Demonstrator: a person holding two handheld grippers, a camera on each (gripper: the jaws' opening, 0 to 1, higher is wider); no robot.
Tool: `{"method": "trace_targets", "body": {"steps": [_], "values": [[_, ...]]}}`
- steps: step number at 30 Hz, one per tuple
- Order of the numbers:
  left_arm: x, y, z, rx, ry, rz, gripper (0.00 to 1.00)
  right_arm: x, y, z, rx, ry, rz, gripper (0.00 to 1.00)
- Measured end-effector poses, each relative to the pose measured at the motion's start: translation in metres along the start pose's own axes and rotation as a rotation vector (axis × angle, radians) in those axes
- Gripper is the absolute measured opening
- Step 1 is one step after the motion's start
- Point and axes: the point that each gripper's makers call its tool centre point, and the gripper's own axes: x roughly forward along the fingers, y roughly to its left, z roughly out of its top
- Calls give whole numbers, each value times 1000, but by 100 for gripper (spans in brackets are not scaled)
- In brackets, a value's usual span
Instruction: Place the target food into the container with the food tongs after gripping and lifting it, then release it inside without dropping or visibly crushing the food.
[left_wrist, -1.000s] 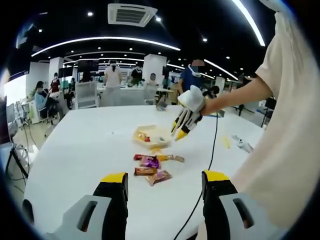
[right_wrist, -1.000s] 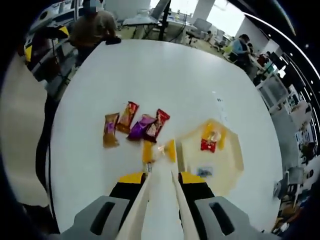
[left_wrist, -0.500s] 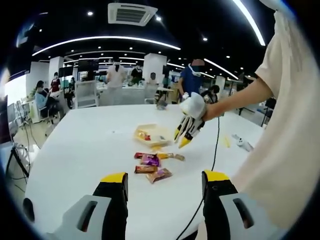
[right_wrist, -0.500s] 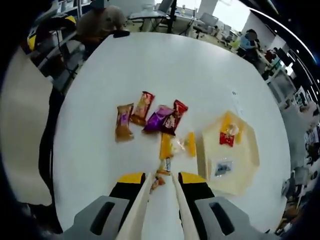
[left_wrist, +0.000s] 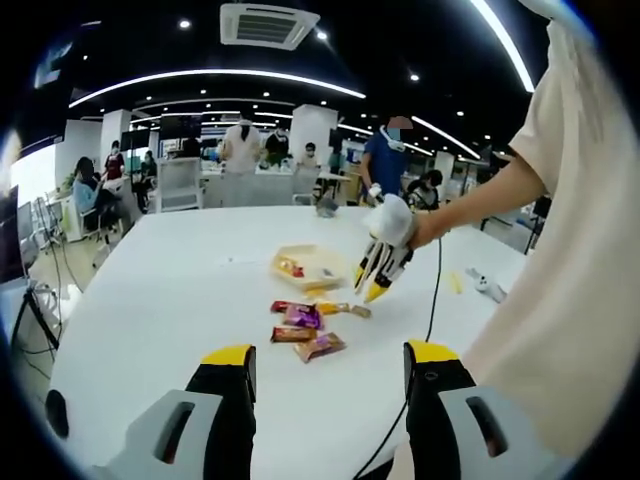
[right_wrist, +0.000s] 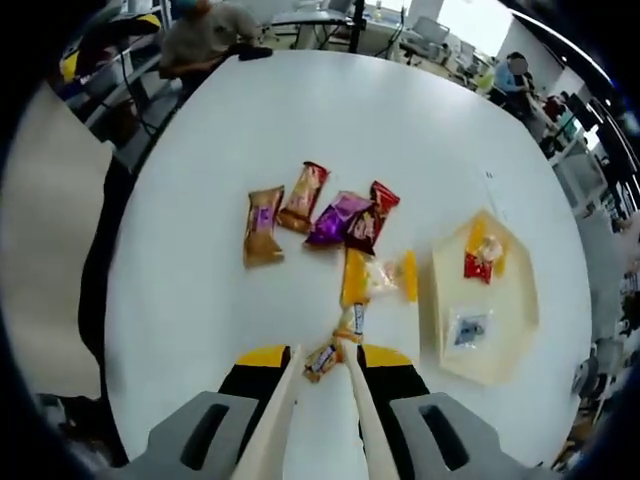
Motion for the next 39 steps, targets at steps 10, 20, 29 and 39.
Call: {"method": "trace_targets", "body": {"steps": [10,20,29,39], "values": [[1,2,-2,-6,6,4,59,6,3,-7,-3,23,21,26],[0,5,-5,-15,12,13,59,12,2,-13,5,39,37,26],[-3,6,-8,-30,13,29,59,20,4,-21,5,63,56,27],[-4,7,-14,-46,24,35,59,25,-1,-23,1,76,58,27]]}}
